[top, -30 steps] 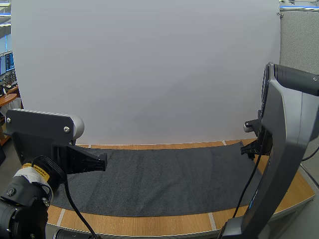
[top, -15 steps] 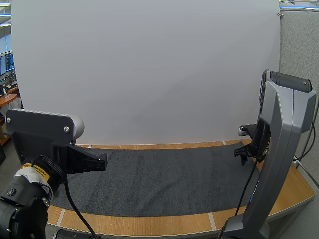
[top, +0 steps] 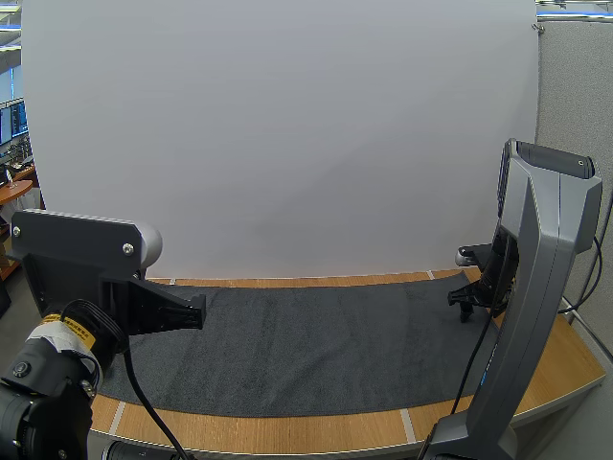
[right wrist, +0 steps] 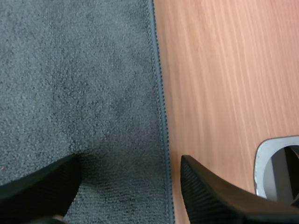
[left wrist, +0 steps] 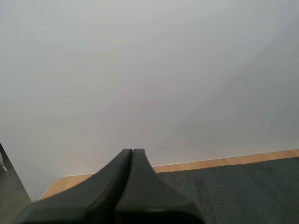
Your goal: Fold the towel
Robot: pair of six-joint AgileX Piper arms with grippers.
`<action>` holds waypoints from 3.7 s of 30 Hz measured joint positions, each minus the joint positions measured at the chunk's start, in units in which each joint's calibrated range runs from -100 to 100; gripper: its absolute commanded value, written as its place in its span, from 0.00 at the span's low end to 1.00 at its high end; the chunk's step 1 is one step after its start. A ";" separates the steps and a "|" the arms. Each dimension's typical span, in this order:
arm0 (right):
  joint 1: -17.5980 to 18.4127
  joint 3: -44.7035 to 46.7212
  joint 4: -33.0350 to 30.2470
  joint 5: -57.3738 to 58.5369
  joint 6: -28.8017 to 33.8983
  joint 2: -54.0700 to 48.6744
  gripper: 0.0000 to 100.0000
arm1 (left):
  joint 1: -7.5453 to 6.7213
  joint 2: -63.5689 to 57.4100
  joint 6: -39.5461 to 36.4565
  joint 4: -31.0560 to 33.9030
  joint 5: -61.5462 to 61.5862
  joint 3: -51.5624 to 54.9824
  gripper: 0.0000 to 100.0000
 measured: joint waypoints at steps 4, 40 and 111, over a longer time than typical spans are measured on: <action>-0.07 0.00 0.00 0.00 -0.09 0.00 1.00 | 0.00 0.00 0.00 0.00 0.00 0.00 0.00; -2.73 -0.99 4.81 0.62 1.08 -0.56 1.00 | 0.00 0.00 0.00 0.00 0.00 0.00 0.00; 0.46 -8.89 37.14 52.82 -21.59 -12.59 0.00 | 0.00 0.00 0.00 0.00 0.00 0.00 0.00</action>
